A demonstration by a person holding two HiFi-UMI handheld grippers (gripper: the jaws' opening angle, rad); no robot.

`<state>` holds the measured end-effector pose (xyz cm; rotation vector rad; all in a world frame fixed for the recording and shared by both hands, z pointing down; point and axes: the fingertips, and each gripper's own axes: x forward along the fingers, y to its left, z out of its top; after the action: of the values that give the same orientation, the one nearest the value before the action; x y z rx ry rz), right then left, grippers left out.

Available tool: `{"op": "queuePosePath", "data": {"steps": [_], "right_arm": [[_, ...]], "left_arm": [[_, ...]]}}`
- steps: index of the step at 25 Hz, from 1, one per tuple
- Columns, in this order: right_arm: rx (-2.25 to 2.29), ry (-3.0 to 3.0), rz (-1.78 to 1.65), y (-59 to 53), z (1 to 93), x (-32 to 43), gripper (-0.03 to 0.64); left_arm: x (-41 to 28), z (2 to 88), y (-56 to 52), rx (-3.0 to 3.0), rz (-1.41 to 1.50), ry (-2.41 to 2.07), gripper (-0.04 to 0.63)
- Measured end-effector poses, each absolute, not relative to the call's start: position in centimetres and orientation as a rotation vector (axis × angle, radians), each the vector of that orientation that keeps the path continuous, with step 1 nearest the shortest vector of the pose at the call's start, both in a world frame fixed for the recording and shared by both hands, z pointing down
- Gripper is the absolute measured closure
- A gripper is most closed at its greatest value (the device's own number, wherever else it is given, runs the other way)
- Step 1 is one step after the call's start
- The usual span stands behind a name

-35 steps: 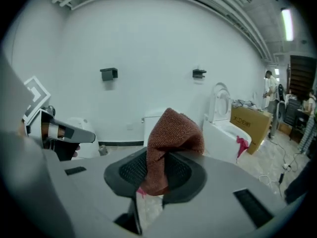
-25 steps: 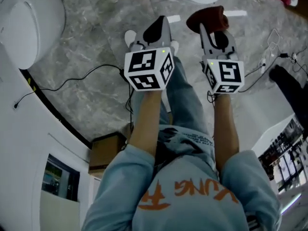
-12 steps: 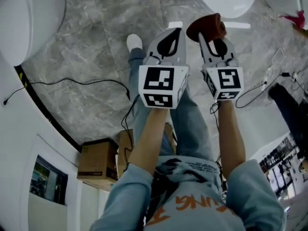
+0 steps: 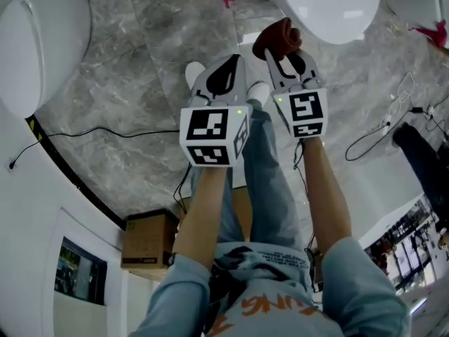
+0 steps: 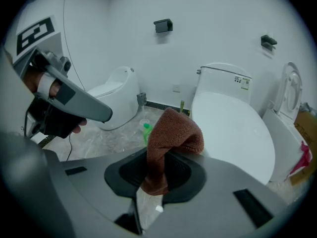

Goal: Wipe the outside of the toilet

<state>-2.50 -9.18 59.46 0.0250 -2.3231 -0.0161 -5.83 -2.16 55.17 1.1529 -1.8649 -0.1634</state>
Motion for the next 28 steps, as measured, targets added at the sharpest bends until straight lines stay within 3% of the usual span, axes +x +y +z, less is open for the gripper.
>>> {"op": "queuePosePath", "data": {"steps": [13,28], "right_arm": [[0.094,-2.279,-0.01,-12.2,65.2,-7.9,0.545],[0.309,-2.243,0.139,-16.0,67.5,-3.8,0.545]], "left_arm": [[-10.8,58.5,-4.9,1.24,-0.07,-1.75,0.6],[-9.1,59.5,-6.7,1.318,0.009,-1.703,0.6]]}}
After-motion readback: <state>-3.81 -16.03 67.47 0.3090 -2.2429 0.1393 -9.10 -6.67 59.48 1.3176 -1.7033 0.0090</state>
